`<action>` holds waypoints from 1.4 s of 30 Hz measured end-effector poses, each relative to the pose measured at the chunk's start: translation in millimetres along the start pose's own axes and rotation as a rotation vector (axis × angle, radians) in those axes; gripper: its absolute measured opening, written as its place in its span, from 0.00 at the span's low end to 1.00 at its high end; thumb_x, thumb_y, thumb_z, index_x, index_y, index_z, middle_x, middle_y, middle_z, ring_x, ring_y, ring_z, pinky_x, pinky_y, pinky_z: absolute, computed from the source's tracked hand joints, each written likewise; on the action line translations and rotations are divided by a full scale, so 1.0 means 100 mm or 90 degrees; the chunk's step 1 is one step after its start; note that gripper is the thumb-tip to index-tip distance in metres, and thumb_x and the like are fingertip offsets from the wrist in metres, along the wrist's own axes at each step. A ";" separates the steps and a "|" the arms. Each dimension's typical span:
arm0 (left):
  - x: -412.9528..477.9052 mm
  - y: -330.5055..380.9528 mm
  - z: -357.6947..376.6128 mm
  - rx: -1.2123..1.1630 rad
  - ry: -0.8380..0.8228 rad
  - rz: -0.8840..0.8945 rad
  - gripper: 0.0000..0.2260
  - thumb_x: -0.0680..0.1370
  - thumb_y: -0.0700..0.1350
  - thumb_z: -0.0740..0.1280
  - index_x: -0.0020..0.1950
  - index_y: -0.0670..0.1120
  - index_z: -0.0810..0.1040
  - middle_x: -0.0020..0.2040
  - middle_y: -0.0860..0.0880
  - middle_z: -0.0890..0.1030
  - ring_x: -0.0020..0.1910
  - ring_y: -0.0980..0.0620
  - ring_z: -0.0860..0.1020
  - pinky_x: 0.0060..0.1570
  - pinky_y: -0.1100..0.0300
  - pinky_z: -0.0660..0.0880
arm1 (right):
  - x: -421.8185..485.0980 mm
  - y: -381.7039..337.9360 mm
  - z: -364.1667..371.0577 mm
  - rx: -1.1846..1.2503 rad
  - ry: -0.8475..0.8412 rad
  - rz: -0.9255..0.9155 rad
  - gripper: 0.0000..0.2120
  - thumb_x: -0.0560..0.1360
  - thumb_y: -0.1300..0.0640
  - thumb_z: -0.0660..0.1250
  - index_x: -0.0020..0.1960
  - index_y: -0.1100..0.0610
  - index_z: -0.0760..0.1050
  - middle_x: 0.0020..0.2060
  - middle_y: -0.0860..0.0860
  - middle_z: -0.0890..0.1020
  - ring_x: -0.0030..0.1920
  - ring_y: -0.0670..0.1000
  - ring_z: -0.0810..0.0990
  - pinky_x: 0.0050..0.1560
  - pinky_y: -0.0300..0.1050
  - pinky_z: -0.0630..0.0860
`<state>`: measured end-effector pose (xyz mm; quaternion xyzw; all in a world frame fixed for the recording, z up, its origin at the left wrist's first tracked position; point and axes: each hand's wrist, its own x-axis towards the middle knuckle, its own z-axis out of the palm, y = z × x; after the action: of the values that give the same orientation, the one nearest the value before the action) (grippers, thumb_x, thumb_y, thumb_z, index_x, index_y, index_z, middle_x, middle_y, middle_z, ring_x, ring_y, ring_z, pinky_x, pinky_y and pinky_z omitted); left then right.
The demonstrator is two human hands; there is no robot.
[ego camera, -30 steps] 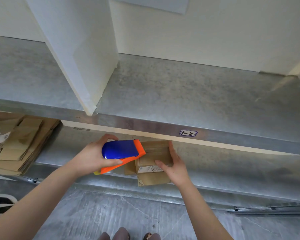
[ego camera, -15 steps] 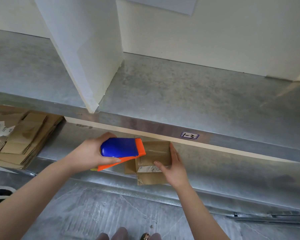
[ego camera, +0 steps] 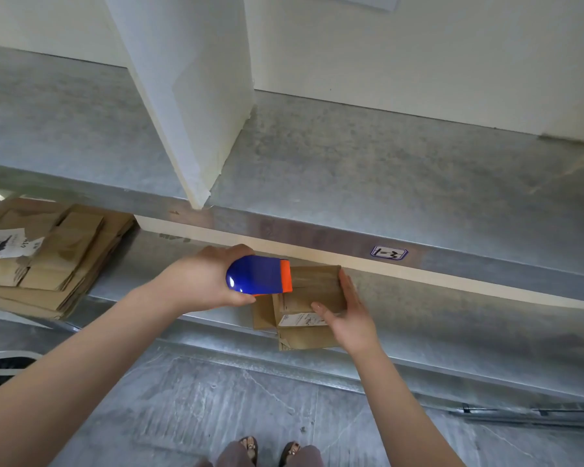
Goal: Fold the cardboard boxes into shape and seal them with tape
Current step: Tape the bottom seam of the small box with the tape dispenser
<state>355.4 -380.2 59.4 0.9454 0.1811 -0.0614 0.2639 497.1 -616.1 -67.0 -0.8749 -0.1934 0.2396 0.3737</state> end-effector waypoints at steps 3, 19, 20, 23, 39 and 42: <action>-0.03 -0.06 0.01 -0.016 -0.012 0.016 0.18 0.66 0.55 0.73 0.52 0.61 0.72 0.43 0.59 0.80 0.41 0.60 0.77 0.40 0.58 0.76 | 0.01 0.01 -0.01 0.043 -0.009 0.020 0.47 0.60 0.25 0.66 0.74 0.30 0.48 0.75 0.42 0.64 0.71 0.48 0.70 0.65 0.48 0.73; -0.23 -0.48 0.03 -0.177 -0.018 -0.002 0.26 0.66 0.49 0.79 0.59 0.63 0.73 0.54 0.67 0.78 0.52 0.65 0.77 0.47 0.71 0.74 | -0.02 -0.03 -0.04 0.079 -0.024 0.035 0.43 0.64 0.32 0.71 0.73 0.30 0.52 0.73 0.43 0.68 0.68 0.49 0.73 0.64 0.44 0.73; -0.23 -0.49 0.04 -0.179 -0.019 0.002 0.26 0.66 0.49 0.79 0.59 0.63 0.73 0.54 0.68 0.77 0.52 0.66 0.77 0.47 0.72 0.73 | -0.02 -0.03 -0.04 0.079 -0.027 0.036 0.44 0.63 0.30 0.71 0.73 0.29 0.52 0.73 0.43 0.67 0.68 0.49 0.72 0.64 0.44 0.73; -0.23 -0.51 0.07 -0.173 -0.012 0.013 0.26 0.66 0.49 0.79 0.58 0.64 0.73 0.53 0.67 0.78 0.52 0.65 0.77 0.46 0.73 0.72 | -0.01 -0.04 -0.02 0.084 -0.025 0.039 0.47 0.58 0.26 0.68 0.72 0.28 0.52 0.74 0.43 0.67 0.69 0.49 0.72 0.66 0.45 0.72; -0.07 -0.37 0.12 -0.097 0.004 0.046 0.26 0.65 0.55 0.77 0.60 0.65 0.72 0.48 0.66 0.80 0.48 0.66 0.77 0.44 0.70 0.72 | -0.03 -0.09 -0.17 0.090 -0.049 0.023 0.46 0.70 0.36 0.70 0.75 0.30 0.41 0.75 0.46 0.64 0.73 0.52 0.66 0.68 0.47 0.68; -0.07 -0.35 0.14 -0.092 0.009 0.040 0.28 0.63 0.57 0.75 0.62 0.63 0.71 0.50 0.64 0.79 0.49 0.66 0.76 0.47 0.69 0.72 | 0.03 -0.11 -0.30 0.192 -0.035 0.058 0.35 0.76 0.42 0.66 0.77 0.36 0.50 0.72 0.46 0.68 0.71 0.50 0.69 0.62 0.42 0.69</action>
<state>335.7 -361.8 32.0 0.9295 0.1573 -0.0336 0.3318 514.6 -625.0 -41.4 -0.8099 -0.1259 0.3064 0.4840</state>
